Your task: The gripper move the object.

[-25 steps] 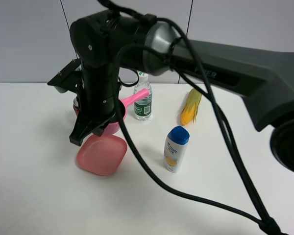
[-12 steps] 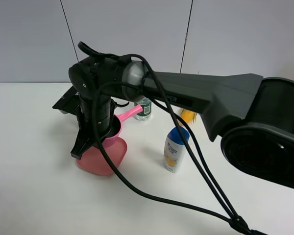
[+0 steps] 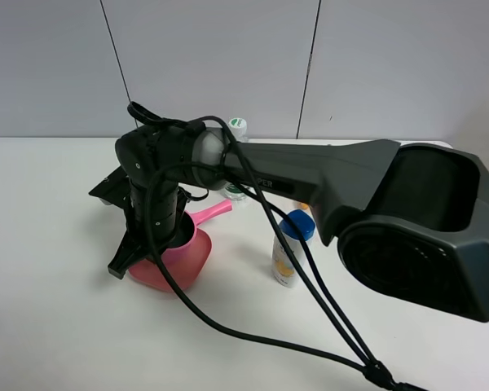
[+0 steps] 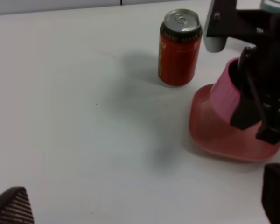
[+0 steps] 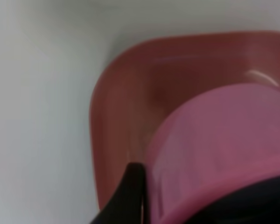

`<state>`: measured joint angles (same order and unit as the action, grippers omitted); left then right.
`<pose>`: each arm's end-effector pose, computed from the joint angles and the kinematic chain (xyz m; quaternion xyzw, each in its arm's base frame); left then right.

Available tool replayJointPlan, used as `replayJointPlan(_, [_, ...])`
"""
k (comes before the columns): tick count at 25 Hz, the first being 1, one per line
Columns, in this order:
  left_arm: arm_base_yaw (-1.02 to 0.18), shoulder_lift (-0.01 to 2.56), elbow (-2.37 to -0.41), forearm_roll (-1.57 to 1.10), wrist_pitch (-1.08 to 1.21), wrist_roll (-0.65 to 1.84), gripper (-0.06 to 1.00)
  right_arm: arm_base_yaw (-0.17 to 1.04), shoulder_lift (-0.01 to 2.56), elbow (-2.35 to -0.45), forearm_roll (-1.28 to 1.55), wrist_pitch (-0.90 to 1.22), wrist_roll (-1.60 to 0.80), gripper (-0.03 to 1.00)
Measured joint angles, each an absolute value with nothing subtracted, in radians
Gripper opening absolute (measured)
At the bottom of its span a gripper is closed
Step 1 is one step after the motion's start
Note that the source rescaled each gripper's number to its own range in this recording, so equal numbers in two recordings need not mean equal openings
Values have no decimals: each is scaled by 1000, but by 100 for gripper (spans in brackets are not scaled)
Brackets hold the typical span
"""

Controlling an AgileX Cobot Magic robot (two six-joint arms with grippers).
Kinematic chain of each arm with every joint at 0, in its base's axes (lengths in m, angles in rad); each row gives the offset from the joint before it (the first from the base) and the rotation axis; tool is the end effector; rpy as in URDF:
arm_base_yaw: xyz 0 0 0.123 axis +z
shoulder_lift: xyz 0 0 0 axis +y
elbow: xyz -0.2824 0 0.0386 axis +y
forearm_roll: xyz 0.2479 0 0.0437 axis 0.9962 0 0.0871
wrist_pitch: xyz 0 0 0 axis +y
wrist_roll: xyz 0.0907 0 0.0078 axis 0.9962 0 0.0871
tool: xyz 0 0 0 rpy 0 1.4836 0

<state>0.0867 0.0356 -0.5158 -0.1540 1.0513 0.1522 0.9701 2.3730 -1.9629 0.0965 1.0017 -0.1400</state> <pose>-0.0001 -0.0122 0.2832 0.0298 0.8529 -0.0149 0.5210 0.2747 0.4140 0.1448 -0.5047 0.8534 0.0893 0.0947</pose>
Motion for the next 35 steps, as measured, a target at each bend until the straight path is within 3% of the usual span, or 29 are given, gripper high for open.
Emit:
replayJointPlan(10, [87,36,-516,-154,1051,152,100,970,2403,-1963,92,990,-135,0])
replayJointPlan(12, [87,36,-516,-154,1051,152,100,970,2403,-1963,85,990,-135,5])
replayJointPlan(14, [87,36,-516,-154,1051,152,100,970,2403,-1963,76,987,-135,22])
replayJointPlan(18, [87,36,-516,-154,1051,152,100,977,2400,-1963,67,983,-135,71])
replayJointPlan(20, [87,36,-516,-154,1051,152,100,989,2398,-1963,67,983,-135,83])
replayJointPlan(24, [87,36,-516,-154,1051,152,100,1010,2397,-1963,60,983,-136,89])
replayJointPlan(35, [87,36,-516,-154,1051,152,100,1029,2180,-1963,0,1131,-100,90])
